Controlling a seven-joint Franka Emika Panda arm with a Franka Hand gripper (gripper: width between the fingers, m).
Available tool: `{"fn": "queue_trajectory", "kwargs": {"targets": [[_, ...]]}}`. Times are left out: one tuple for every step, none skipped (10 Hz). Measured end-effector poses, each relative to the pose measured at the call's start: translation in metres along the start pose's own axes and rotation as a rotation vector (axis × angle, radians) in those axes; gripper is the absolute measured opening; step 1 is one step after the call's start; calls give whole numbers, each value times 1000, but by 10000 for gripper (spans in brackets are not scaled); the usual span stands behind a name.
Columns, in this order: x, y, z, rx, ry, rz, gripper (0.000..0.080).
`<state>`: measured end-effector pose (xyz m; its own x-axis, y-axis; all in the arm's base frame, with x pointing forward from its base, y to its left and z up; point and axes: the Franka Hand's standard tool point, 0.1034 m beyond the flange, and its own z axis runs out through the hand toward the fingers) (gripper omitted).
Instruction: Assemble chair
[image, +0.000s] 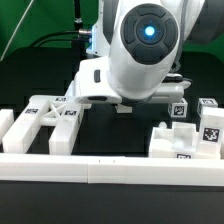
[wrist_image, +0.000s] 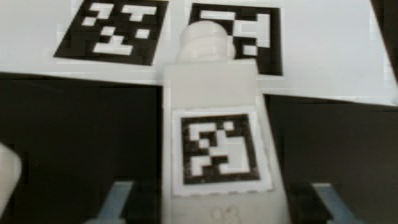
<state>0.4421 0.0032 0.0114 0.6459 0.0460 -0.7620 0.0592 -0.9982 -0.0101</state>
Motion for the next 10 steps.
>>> {"fn": "queue_trajectory", "kwargs": {"targets": [[-1,-2,-13,0,-2,-3,286],[-5,-3,-32,1,-10,-6,286],[-7,-4,-52,-1,-7,-13,286],[-9,-5,-69,-5,-3,-22,287],[-10,-5,-83,-5,7,-32,287],[-9,-4,-91,-7,26,-46,287],[-9,-4,-89,-7,24,-45,287],[-8,-4,-89,-8,26,-45,287],[-3,-3,-92,-10,59,-45,287],[-3,-3,-92,-10,60,-45,287]]}}
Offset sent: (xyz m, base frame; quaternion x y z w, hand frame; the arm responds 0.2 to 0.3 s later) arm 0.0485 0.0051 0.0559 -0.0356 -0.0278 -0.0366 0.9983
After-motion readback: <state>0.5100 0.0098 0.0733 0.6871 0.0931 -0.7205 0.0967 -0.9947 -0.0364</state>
